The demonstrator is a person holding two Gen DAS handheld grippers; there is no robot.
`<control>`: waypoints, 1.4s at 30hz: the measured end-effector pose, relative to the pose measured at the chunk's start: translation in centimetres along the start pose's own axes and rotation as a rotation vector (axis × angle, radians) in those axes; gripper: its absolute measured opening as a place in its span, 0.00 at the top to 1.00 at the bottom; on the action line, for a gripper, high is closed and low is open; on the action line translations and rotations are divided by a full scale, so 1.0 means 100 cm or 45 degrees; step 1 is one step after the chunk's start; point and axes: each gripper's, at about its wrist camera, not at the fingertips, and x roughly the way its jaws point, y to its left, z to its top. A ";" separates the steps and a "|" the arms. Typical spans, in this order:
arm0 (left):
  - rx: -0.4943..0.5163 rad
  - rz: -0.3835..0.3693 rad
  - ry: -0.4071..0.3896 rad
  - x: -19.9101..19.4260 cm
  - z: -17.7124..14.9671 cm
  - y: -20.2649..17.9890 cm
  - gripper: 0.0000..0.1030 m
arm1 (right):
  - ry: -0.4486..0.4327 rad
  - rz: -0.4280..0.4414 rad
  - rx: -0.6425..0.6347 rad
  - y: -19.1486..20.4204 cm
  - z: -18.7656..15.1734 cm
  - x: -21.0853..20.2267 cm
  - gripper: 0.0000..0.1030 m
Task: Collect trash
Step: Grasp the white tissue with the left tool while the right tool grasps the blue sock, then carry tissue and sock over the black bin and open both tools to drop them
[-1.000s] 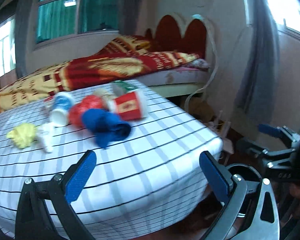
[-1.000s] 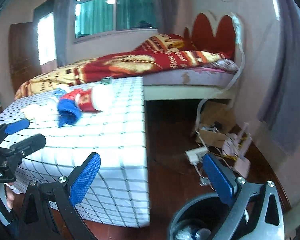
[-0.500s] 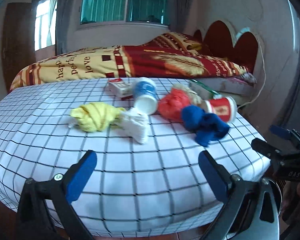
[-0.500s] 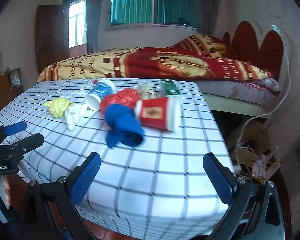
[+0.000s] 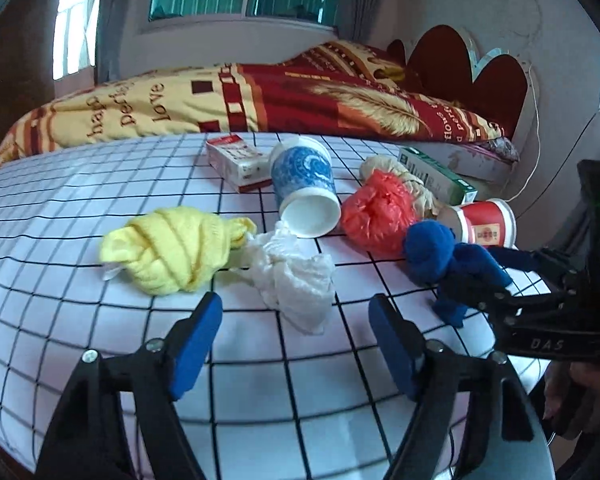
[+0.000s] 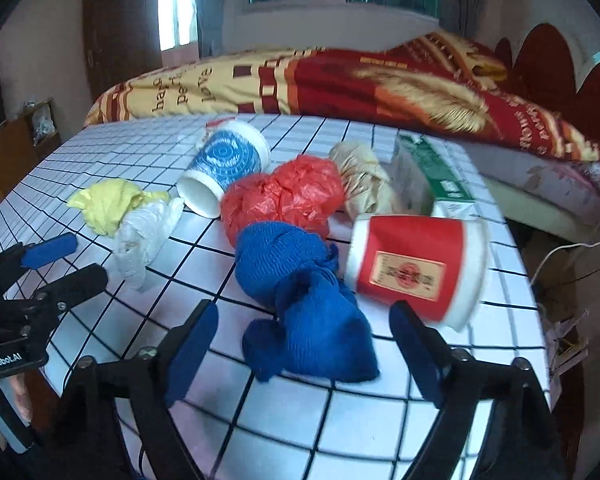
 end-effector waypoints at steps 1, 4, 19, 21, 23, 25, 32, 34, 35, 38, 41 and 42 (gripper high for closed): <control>0.001 -0.006 0.014 0.005 0.002 0.000 0.29 | 0.016 0.008 -0.001 0.000 0.002 0.005 0.24; 0.001 -0.027 0.064 0.019 0.007 0.000 0.38 | 0.053 0.036 -0.007 0.001 0.007 0.019 0.34; -0.013 -0.084 0.060 0.021 0.009 0.003 0.77 | -0.005 0.140 -0.037 0.007 0.001 0.011 0.64; -0.010 -0.080 0.034 0.012 0.008 0.002 0.78 | -0.030 0.155 -0.044 0.011 -0.004 0.000 0.64; 0.003 -0.077 0.021 0.001 0.004 -0.002 0.78 | -0.056 0.169 -0.048 0.014 -0.011 -0.013 0.64; 0.014 -0.070 0.015 -0.006 0.001 -0.004 0.78 | -0.076 0.179 -0.056 0.017 -0.015 -0.022 0.64; 0.050 -0.071 0.009 -0.027 -0.016 -0.019 0.78 | -0.128 0.195 -0.037 0.011 -0.034 -0.054 0.64; 0.051 -0.080 0.002 -0.031 -0.019 -0.024 0.78 | -0.144 0.187 -0.028 0.006 -0.039 -0.062 0.64; 0.061 -0.085 0.001 -0.033 -0.021 -0.028 0.78 | -0.146 0.179 -0.025 0.004 -0.042 -0.066 0.64; 0.084 -0.098 0.001 -0.038 -0.026 -0.040 0.78 | -0.151 0.158 -0.006 -0.004 -0.049 -0.075 0.64; 0.095 -0.118 -0.017 -0.045 -0.028 -0.050 0.78 | -0.167 0.137 0.012 -0.013 -0.056 -0.087 0.64; 0.100 -0.127 -0.024 -0.047 -0.029 -0.054 0.78 | -0.174 0.131 0.016 -0.016 -0.058 -0.091 0.64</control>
